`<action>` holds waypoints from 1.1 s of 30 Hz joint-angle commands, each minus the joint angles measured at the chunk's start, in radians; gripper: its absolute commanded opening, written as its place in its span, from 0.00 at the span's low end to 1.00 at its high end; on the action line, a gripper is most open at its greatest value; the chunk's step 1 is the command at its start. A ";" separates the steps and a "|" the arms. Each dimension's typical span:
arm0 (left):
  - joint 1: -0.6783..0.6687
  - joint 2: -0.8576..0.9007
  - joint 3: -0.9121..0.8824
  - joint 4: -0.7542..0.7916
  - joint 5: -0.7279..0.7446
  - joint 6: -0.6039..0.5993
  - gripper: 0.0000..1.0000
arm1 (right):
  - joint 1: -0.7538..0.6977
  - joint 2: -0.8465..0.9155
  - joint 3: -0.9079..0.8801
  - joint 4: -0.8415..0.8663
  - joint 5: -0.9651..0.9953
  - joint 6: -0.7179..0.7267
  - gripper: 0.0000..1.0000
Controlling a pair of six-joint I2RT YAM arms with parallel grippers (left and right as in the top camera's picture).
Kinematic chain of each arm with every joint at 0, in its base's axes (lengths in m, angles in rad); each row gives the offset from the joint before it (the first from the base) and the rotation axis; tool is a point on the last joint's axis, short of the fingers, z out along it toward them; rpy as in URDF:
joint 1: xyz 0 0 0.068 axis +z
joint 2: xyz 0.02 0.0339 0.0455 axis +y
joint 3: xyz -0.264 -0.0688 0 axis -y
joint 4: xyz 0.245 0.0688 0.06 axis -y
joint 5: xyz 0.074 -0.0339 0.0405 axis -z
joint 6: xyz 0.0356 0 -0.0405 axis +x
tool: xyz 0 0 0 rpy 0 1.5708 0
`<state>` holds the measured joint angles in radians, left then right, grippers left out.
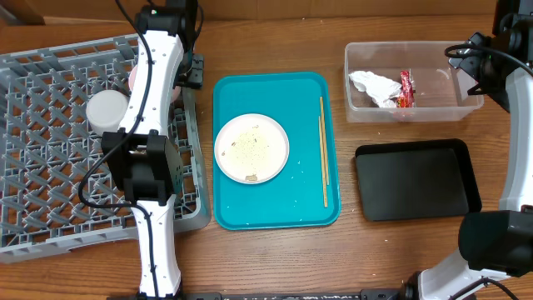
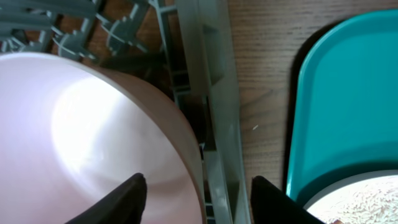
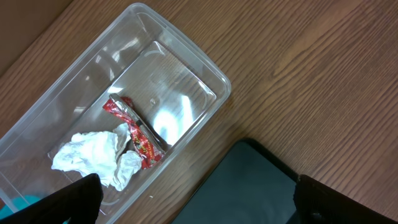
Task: Sort waste into correct bins and load items into the dishwasher
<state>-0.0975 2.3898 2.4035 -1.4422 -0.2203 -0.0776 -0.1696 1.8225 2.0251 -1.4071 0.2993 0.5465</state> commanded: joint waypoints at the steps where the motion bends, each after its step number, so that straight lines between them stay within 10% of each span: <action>1: -0.003 -0.022 -0.014 0.005 0.023 0.000 0.46 | -0.001 -0.021 0.016 0.003 0.014 0.004 1.00; 10: -0.001 -0.028 -0.007 0.014 0.038 -0.018 0.04 | -0.001 -0.021 0.016 0.003 0.014 0.004 1.00; 19: 0.004 -0.052 0.130 -0.042 0.151 -0.054 0.04 | -0.001 -0.021 0.016 0.003 0.014 0.004 1.00; 33: 0.322 -0.079 0.301 -0.189 0.931 -0.021 0.04 | -0.001 -0.021 0.016 0.003 0.014 0.004 1.00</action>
<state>0.1223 2.3371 2.6884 -1.6077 0.4408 -0.1207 -0.1696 1.8225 2.0251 -1.4071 0.2993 0.5465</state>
